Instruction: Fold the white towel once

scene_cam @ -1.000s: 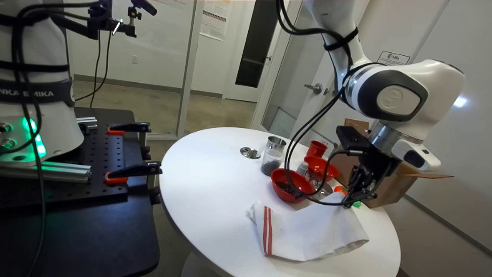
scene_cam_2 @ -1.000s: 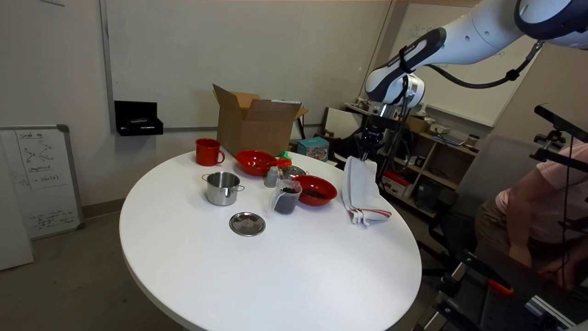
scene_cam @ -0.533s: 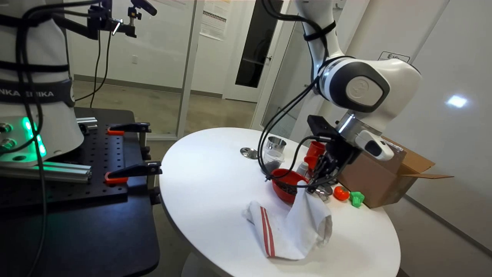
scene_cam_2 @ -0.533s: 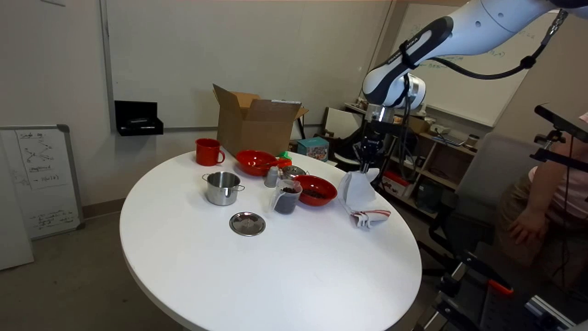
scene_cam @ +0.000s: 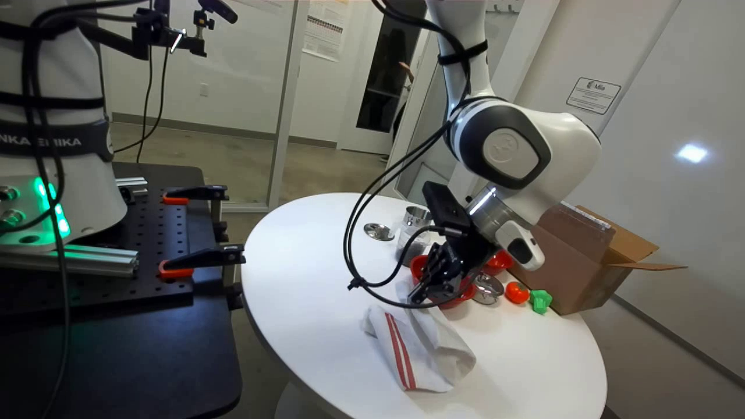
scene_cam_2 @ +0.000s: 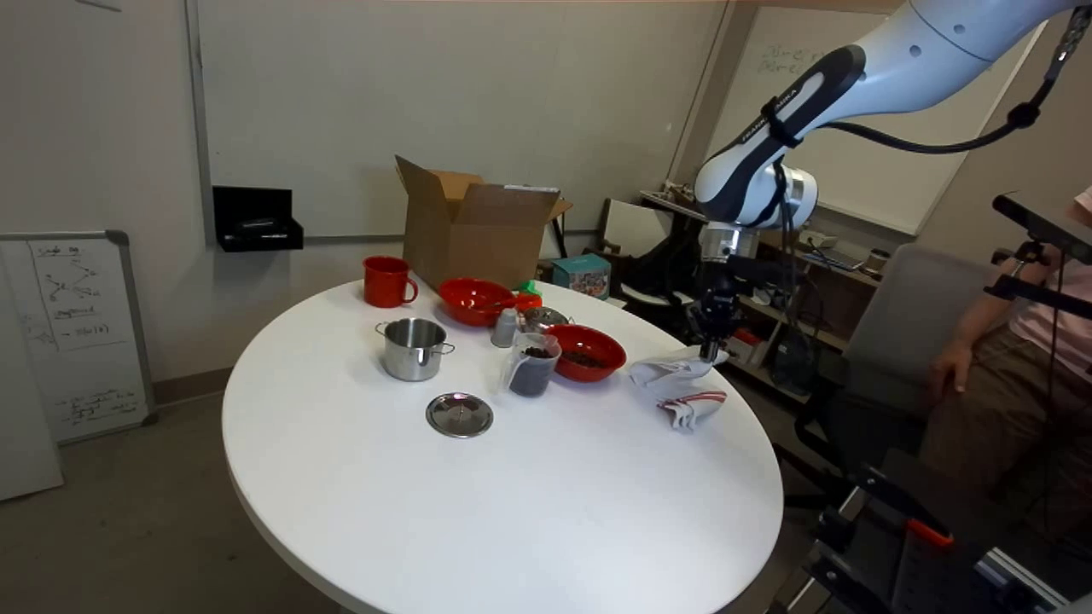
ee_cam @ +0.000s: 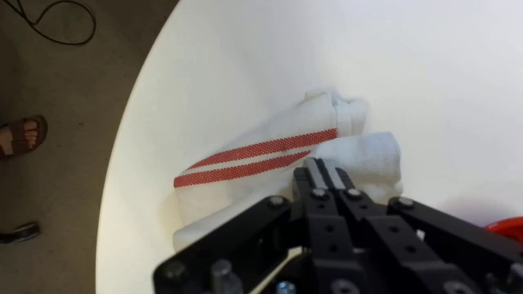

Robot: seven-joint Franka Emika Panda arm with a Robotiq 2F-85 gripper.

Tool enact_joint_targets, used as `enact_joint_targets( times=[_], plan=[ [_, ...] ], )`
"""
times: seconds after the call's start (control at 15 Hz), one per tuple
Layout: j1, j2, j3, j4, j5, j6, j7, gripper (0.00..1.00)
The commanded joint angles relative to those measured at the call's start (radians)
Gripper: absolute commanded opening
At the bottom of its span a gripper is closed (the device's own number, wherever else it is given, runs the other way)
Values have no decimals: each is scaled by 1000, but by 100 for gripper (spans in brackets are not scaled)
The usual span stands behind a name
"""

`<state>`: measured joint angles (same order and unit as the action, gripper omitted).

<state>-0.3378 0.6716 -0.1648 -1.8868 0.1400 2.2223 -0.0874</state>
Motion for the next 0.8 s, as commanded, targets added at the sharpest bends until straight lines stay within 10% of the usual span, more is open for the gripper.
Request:
enact_joint_targets(
  times=[0.0, 0.07, 0.6, 0.73],
  plan=[
    [-39, -11, 17, -66, -10, 14, -132, 0],
    [-45, -1, 18, -66, -12, 6, -156, 26],
    [-55, -7, 8, -33, 22, 10, -131, 75],
    [-44, -25, -2, -19, 21, 27, -89, 38]
  ],
)
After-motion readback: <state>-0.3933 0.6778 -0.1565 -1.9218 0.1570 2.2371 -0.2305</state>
